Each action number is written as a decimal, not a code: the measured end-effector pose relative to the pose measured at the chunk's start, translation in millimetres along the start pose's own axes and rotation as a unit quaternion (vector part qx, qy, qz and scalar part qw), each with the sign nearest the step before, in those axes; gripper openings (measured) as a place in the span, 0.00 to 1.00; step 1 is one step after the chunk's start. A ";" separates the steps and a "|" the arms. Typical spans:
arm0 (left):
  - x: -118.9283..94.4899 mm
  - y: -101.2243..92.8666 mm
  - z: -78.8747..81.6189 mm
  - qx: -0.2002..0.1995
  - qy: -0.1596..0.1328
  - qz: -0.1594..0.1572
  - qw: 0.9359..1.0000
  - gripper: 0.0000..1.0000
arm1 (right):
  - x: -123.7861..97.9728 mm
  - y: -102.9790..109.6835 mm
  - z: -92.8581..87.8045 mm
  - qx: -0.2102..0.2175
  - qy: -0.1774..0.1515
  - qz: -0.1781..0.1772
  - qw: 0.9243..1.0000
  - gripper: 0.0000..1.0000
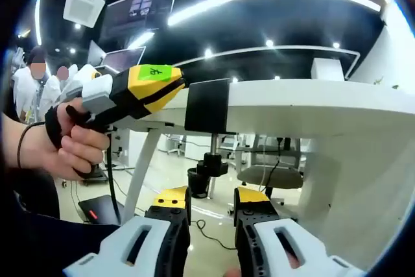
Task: Clamp the fixed fixture on the desktop, loosen the retaining clip, secure it to the edge of the desk, and tighten the retaining clip.
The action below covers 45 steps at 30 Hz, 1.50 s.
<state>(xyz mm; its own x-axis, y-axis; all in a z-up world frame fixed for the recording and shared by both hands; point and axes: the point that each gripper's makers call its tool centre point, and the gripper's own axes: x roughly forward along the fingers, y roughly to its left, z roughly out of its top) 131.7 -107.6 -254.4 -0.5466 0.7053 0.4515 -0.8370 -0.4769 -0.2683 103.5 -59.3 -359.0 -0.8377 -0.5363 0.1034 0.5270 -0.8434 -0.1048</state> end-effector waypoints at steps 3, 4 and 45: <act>-0.6 -5.0 2.0 0.009 0.000 -0.001 1.000 0.06 | -7.6 -8.7 5.9 0.011 -0.008 -0.013 1.000 0.25; -0.9 -6.1 1.7 0.011 0.001 -0.001 1.000 0.06 | -9.4 -11.1 7.8 0.011 -0.010 -0.017 1.000 0.25; -32.9 -41.0 50.7 0.023 -0.066 -0.004 0.998 0.12 | -64.5 -30.6 140.1 -0.031 -0.129 -0.050 0.990 0.26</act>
<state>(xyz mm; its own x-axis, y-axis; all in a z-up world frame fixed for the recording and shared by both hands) 185.3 -137.9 -215.1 -0.5294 0.6357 0.5618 -0.8375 -0.4974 -0.2263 161.4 -3.5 -223.9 -0.8168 -0.4472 0.3643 0.4263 -0.8935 -0.1410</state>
